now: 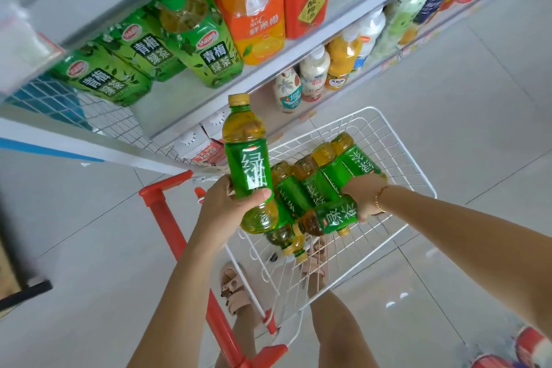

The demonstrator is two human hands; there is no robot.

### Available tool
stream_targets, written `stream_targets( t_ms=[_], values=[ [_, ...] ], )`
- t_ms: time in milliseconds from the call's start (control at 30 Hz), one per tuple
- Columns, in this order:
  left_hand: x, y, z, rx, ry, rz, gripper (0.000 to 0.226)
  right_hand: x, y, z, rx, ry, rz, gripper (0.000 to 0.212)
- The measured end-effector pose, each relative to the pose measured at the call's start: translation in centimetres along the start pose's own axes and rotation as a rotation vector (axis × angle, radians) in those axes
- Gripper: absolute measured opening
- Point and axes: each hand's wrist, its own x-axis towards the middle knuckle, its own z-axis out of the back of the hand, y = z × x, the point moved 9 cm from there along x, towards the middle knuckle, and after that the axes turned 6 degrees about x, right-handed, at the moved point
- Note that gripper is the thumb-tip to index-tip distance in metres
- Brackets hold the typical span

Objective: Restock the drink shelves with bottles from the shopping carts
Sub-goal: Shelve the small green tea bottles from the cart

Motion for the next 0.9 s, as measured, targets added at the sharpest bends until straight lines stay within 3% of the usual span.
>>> stream_targets(
  t_ms=[133, 233, 400, 500, 667, 733, 900],
  values=[
    [-2.8, -1.3, 1.2, -0.080, -0.077, -0.011, 0.059, -5.3, -1.1, 2.2, 0.446, -0.116, -0.032, 0.052],
    [-5.8, -3.8, 3.4, -0.142, -0.181, -0.059, 0.053, -10.0, -0.3, 6.0, 0.723, -0.291, 0.006, 0.055],
    [-11.1, -9.9, 8.2, -0.317, -0.339, -0.231, 0.052, -18.9, 2.4, 15.0, 0.970, -0.653, 0.120, 0.065],
    [-14.1, -13.3, 11.9, -0.370, -0.461, -0.328, 0.059, -24.6, 4.7, 20.7, 1.053, -0.922, 0.275, 0.065],
    [-17.6, -19.1, 18.1, -0.286, -0.755, -0.494, 0.056, -30.2, 8.2, 29.1, 1.058, -1.186, 0.419, 0.046],
    [-17.4, -20.6, 20.5, -0.229, -0.848, -0.518, 0.063, -30.6, 9.8, 32.5, 0.989, -1.253, 0.421, 0.050],
    [-14.8, -22.2, 25.0, -0.177, -0.942, -0.581, 0.055, -27.7, 14.1, 38.7, 0.977, -1.286, 0.462, 0.060]
  ],
)
